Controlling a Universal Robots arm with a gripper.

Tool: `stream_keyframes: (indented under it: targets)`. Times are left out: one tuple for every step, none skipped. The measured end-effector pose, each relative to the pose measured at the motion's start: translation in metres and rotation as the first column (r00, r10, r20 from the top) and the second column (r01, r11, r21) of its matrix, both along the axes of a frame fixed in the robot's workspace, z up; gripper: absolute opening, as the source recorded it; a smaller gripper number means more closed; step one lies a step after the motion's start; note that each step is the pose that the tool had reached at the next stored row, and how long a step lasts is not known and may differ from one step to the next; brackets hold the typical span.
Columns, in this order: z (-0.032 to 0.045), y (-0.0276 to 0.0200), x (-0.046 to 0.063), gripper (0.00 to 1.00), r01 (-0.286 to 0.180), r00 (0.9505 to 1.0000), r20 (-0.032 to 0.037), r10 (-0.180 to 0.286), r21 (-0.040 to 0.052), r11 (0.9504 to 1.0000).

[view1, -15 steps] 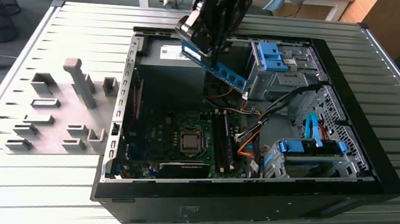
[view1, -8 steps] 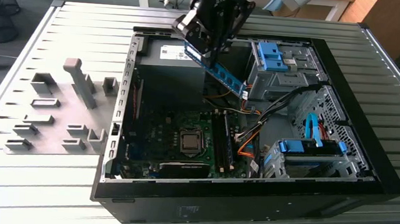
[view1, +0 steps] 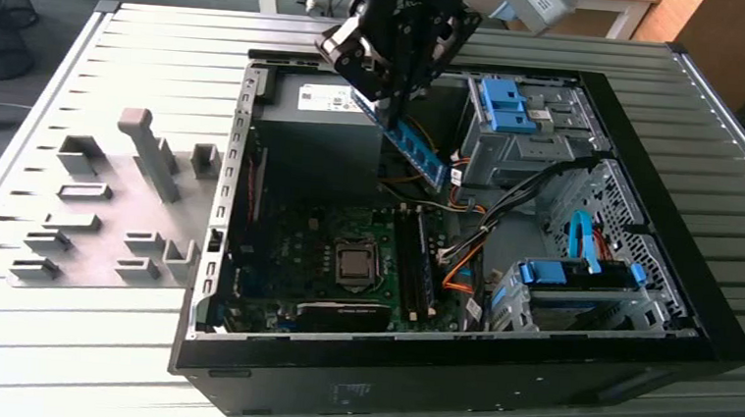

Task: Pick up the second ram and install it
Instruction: 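Insert the second ram into the second slot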

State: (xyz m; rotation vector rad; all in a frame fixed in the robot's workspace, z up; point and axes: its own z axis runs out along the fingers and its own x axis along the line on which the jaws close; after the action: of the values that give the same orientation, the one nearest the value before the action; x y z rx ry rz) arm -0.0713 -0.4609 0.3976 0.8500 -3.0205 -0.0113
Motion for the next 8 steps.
stream_keyframes:
  targets:
    - [-0.0003, 0.0, 0.0, 0.14, 0.016, 0.9999, 0.0, -0.016, -0.0003, 0.9999]
    - [-0.0006, 0.0, 0.0, 0.14, 0.032, 0.9995, 0.0, -0.032, -0.0006, 0.9995]
    - [-0.0009, 0.0, 0.0, 0.14, 0.048, 0.9988, 0.0, -0.048, -0.001, 0.9988]
    - [-0.0012, 0.0, 0.0, 0.14, 0.066, 0.9978, 0.0001, -0.066, -0.0013, 0.9978]
    - [-0.0014, 0.0, 0.0, 0.14, 0.082, 0.9967, 0.0001, -0.082, -0.0016, 0.9967]
    - [-0.0017, 0.0, 0.0, 0.14, 0.098, 0.9951, 0.0001, -0.098, -0.002, 0.9951]
    - [-0.002, 0.0, 0.0, 0.14, 0.114, 0.9934, 0.0001, -0.114, -0.0024, 0.9934]
    - [-0.0023, 0.0, 0.0, 0.14, 0.131, 0.9914, 0.0001, -0.131, -0.0026, 0.9914]
